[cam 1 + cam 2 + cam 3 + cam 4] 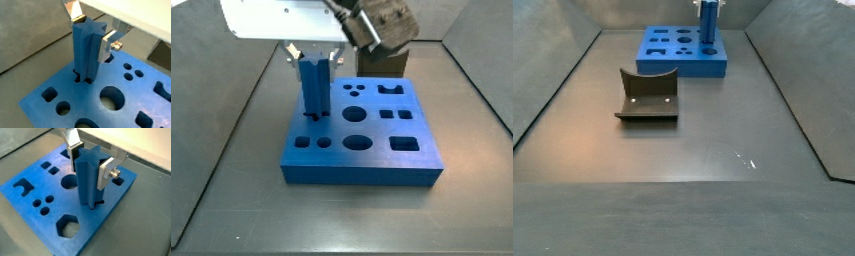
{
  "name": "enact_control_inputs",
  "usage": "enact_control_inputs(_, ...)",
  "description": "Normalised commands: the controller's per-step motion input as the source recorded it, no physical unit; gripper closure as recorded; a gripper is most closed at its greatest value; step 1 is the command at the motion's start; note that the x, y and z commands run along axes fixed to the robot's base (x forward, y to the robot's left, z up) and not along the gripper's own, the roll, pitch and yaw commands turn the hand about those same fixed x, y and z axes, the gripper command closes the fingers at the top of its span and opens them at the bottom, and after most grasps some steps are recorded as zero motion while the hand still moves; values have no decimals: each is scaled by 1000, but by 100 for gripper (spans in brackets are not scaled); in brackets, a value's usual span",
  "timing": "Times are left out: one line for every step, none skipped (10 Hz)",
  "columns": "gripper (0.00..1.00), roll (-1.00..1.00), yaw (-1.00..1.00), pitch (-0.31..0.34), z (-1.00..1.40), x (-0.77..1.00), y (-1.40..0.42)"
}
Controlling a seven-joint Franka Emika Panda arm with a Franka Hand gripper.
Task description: Insert the star object.
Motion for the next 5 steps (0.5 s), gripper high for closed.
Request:
enact_control_inputs(100, 140, -580, 3, -137, -37, -26)
enact_control_inputs(100, 81, -820, 16, -134, -26, -37)
enact_control_inputs(100, 26, -894, 0, -134, -3, -89)
enact_control_inputs(100, 0, -886, 0, -140, 0, -83)
enact_control_inputs(100, 0, -726, 0, -154, -37, -77)
